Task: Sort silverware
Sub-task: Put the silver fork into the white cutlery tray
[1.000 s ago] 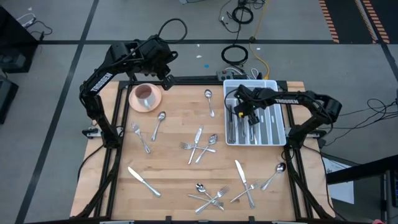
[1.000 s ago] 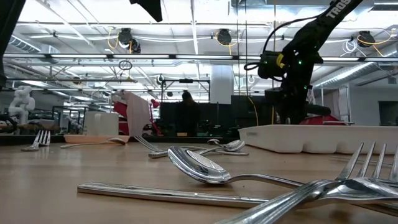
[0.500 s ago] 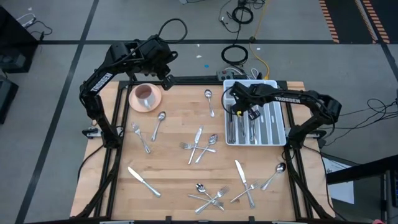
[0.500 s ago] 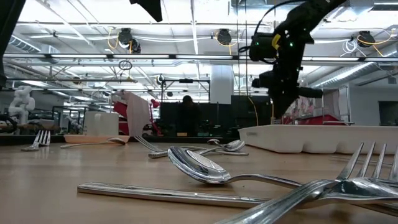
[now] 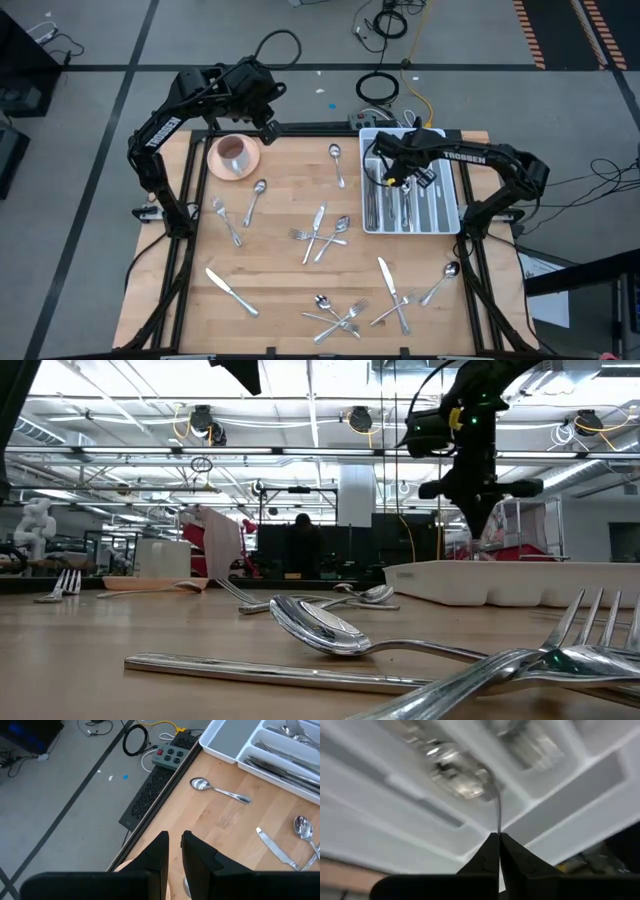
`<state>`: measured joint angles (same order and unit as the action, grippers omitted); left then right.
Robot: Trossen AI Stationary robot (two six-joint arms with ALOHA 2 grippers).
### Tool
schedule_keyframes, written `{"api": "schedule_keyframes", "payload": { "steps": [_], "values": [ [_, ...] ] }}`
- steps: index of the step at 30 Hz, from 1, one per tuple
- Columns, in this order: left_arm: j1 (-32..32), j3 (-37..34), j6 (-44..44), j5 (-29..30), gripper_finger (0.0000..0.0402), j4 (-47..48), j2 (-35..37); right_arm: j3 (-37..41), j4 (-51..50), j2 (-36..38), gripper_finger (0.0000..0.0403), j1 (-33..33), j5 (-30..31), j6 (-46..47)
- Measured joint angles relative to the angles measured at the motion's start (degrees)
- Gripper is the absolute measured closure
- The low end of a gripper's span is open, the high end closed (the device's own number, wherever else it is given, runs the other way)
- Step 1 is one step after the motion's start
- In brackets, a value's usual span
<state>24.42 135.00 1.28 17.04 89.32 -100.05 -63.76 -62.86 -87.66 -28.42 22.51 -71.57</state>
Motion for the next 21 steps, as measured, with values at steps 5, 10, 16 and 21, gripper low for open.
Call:
{"api": "schedule_keyframes", "payload": {
  "steps": [5, 10, 16, 21],
  "values": [
    [0.0, 0.0, -0.2, 0.0, 0.0343, 0.0, 0.0, -2.0, -4.7, 0.0, 0.0402, 0.0, -0.2, -0.1],
    [0.0, 0.0, -0.2, 0.0, 0.0343, 0.0, 0.0, -4.0, -3.6, 0.0, 0.0402, 0.0, -0.7, -2.3],
    [0.0, 0.0, -0.2, 0.0, 0.0343, 0.0, 0.0, -4.0, -1.2, -1.2, 0.0403, 0.1, -3.3, -4.2],
    [0.0, 0.0, -0.2, 0.0, 0.0343, 0.0, 0.0, -4.0, -0.9, -4.9, 0.0403, 0.4, -5.6, -2.6]
  ]
}}
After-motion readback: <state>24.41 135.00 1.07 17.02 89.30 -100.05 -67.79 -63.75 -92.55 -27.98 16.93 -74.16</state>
